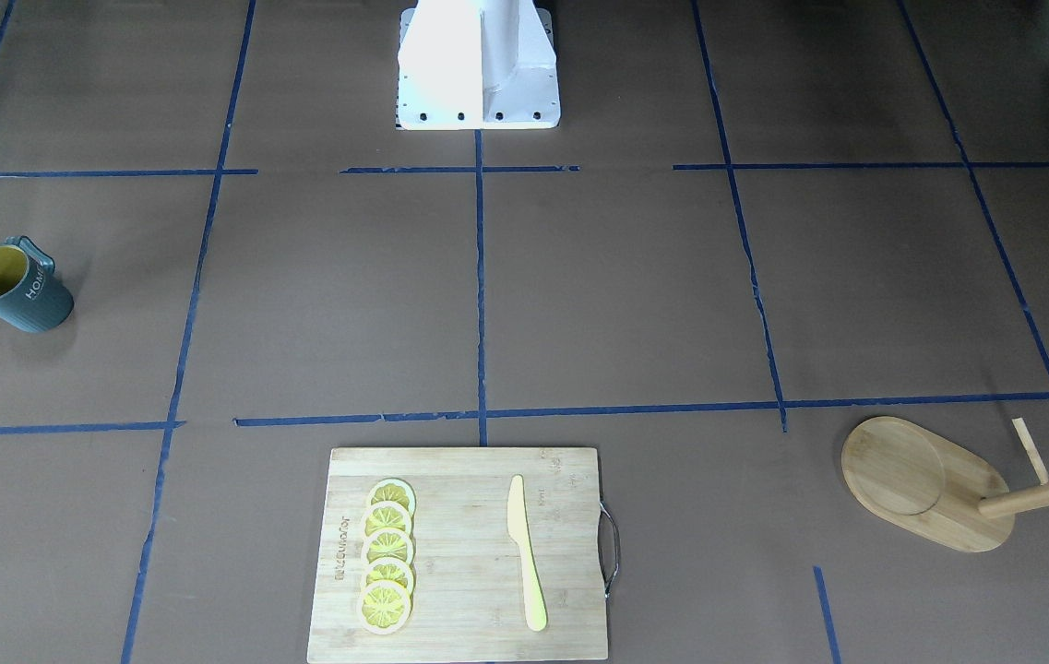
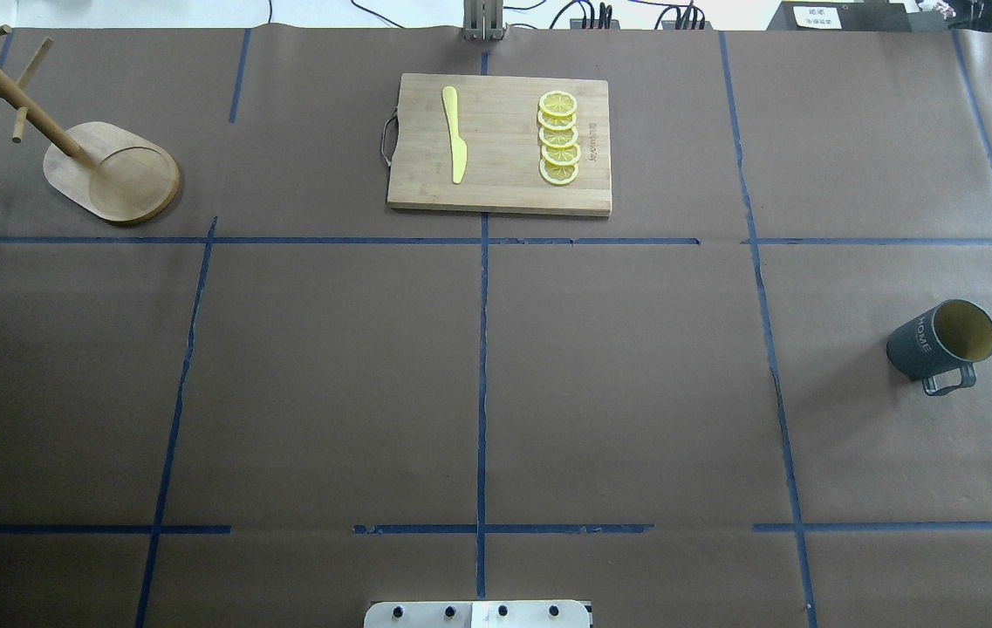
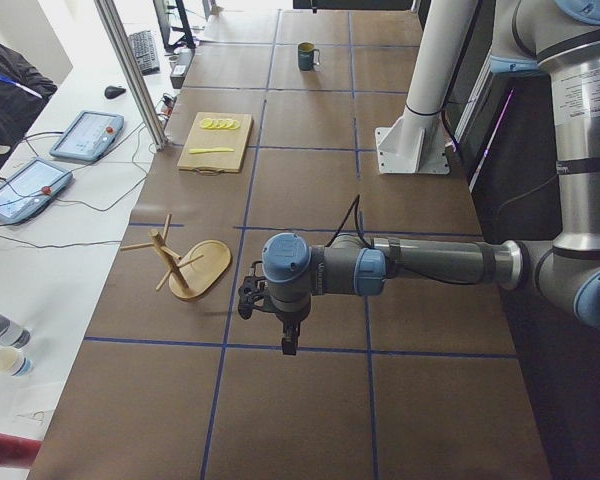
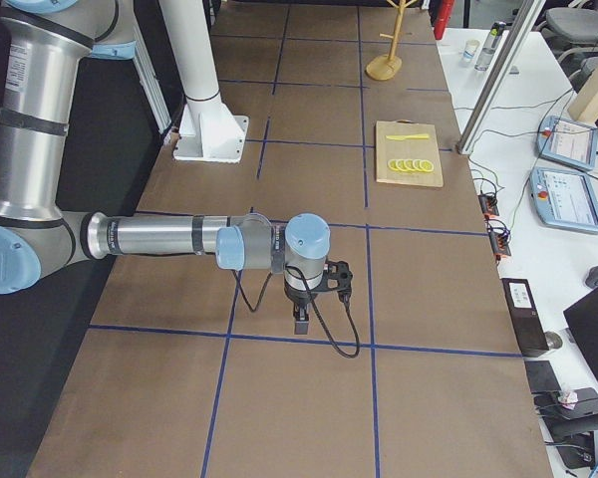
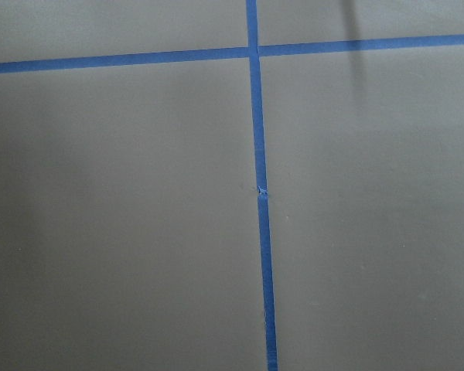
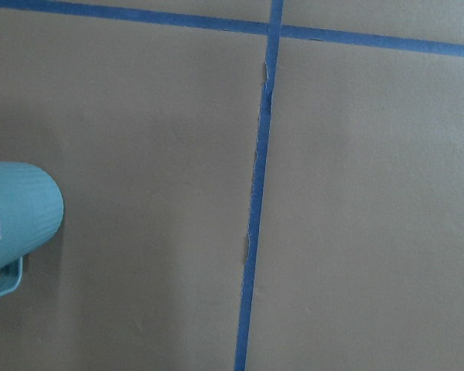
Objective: Hang cup on storage rack
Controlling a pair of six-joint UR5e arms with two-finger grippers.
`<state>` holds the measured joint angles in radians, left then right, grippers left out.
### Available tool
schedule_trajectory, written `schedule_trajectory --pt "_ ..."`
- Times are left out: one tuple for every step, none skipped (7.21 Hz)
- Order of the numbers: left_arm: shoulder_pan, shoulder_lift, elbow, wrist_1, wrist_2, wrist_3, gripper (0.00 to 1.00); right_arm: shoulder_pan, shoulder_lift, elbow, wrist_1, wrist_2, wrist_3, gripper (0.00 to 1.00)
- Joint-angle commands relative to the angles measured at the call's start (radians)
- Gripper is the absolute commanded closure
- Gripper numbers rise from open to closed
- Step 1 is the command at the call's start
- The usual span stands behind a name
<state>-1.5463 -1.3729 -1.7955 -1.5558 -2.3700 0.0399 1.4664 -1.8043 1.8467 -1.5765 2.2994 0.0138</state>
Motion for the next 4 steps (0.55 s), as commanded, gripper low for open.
schedule_trajectory --pt "0.000 0.000 -0.002 0.002 0.000 0.000 0.00 0.000 0.003 0.002 0.001 0.000 0.002 0.00" --pt "0.002 -0.002 0.005 -0.001 0.000 0.000 0.00 0.000 0.025 0.003 0.001 0.002 0.002 0.00" --pt "0.002 -0.002 0.004 -0.001 0.000 0.000 0.00 -0.001 0.081 0.011 0.018 0.002 0.003 0.00" --pt "0.002 -0.002 0.002 -0.003 0.000 0.000 0.00 -0.011 0.114 0.003 0.035 -0.001 0.005 0.00"
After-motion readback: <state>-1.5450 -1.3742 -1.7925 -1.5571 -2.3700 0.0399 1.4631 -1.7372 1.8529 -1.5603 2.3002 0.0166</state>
